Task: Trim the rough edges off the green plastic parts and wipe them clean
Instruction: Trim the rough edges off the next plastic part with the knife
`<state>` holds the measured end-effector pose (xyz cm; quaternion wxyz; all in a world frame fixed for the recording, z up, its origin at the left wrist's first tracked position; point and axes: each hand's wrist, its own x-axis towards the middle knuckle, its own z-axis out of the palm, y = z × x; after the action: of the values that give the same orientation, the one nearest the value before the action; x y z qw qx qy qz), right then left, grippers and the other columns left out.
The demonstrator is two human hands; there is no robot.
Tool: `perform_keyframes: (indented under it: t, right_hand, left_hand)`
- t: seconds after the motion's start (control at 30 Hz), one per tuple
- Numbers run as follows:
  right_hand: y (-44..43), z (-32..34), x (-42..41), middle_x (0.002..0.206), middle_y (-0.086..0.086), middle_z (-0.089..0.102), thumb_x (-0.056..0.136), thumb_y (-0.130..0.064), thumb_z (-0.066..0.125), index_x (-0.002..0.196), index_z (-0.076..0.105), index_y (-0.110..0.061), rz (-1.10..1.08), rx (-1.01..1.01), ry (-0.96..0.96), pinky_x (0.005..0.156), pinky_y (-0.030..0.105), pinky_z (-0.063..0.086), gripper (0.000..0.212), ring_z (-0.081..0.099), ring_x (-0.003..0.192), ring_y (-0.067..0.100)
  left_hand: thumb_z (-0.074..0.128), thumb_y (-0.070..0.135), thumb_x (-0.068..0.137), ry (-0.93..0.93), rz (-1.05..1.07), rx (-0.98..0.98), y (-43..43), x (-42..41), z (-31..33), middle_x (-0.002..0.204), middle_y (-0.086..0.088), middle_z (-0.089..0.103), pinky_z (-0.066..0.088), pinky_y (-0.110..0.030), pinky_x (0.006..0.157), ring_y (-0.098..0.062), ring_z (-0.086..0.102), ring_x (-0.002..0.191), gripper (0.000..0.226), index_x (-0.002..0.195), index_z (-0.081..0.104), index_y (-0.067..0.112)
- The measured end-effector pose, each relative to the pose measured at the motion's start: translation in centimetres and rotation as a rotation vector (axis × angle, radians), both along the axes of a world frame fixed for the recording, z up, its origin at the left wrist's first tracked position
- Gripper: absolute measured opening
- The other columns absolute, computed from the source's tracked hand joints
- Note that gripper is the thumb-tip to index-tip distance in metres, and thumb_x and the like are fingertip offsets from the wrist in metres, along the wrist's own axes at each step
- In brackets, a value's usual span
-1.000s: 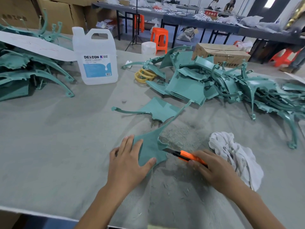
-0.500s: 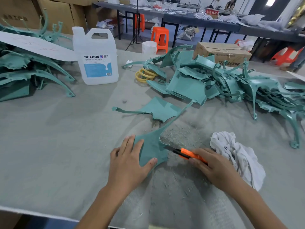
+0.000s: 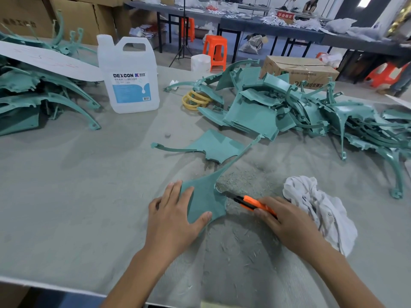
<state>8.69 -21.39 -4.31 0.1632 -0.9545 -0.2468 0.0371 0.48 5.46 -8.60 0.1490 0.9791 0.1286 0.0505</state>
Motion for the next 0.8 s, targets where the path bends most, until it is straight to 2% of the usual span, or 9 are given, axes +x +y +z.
perform_keyframes:
  t: [0.17,0.23,0.33,0.4,0.53,0.7,0.8]
  right_hand:
    - [0.3,-0.2,-0.8,0.085,-0.012,0.054,0.101,-0.048,0.049,0.104,0.061,-0.031,-0.041,0.058,-0.060,0.067,0.035,0.049,0.020,0.053,0.075,0.006]
    - [0.1,0.0,-1.0,0.085,-0.011,0.055,0.101,-0.046,0.051,0.103,0.062,-0.028,-0.043,0.100,-0.053,0.069,0.034,0.048,0.021,0.053,0.076,0.006]
    - [-0.3,0.4,-1.5,0.087,-0.015,0.054,0.098,-0.052,0.049,0.108,0.064,-0.034,0.036,0.085,-0.027,0.073,0.031,0.046,0.026,0.053,0.083,0.005]
    - [-0.4,0.6,-1.8,0.089,-0.016,0.053,0.096,-0.055,0.044,0.111,0.066,-0.033,0.073,0.035,-0.017,0.074,0.032,0.046,0.034,0.053,0.086,0.008]
    - [-0.3,0.6,-1.8,0.093,-0.014,0.053,0.099,-0.049,0.049,0.120,0.067,-0.031,0.085,-0.052,-0.058,0.075,0.034,0.046,0.032,0.057,0.091,0.015]
    - [-0.5,0.7,-1.4,0.094,-0.017,0.049,0.096,-0.060,0.036,0.121,0.063,-0.036,0.115,-0.086,0.001,0.076,0.030,0.045,0.044,0.054,0.092,0.011]
    - [-0.5,0.6,-1.3,0.094,-0.019,0.050,0.098,-0.057,0.040,0.120,0.062,-0.039,0.071,-0.059,-0.013,0.074,0.028,0.045,0.036,0.052,0.089,0.007]
  left_hand:
    - [0.010,0.088,0.076,0.023,0.000,-0.007,-0.1,0.0,0.3,0.168,0.005,0.004,0.010,-0.039,0.117,-0.012,-0.005,0.153,0.096,0.155,0.021,0.036]
    - [0.008,0.098,0.068,0.088,-0.047,0.001,0.3,-0.1,0.6,0.168,0.004,-0.005,0.007,-0.041,0.117,-0.012,-0.012,0.152,0.109,0.158,0.011,0.036]
    - [0.013,0.106,0.056,0.196,-0.136,0.030,1.2,-0.1,1.2,0.167,0.004,-0.014,0.005,-0.043,0.119,-0.013,-0.019,0.151,0.127,0.159,-0.003,0.035]
    - [0.017,0.105,0.056,0.196,-0.148,0.040,1.5,0.0,1.6,0.167,0.003,-0.009,0.007,-0.043,0.119,-0.014,-0.014,0.151,0.126,0.159,0.000,0.035]
    - [0.021,0.099,0.060,0.155,-0.134,0.065,1.2,0.0,1.9,0.167,0.003,0.000,0.010,-0.041,0.117,-0.014,-0.005,0.150,0.119,0.159,0.008,0.035]
    - [0.024,0.096,0.062,0.148,-0.132,0.067,1.2,-0.1,2.0,0.167,0.004,0.001,0.011,-0.040,0.116,-0.012,-0.004,0.150,0.115,0.159,0.010,0.035]
    - [0.022,0.097,0.062,0.151,-0.128,0.058,1.1,0.0,2.3,0.167,0.003,0.003,0.012,-0.041,0.117,-0.013,-0.002,0.150,0.116,0.159,0.009,0.035]
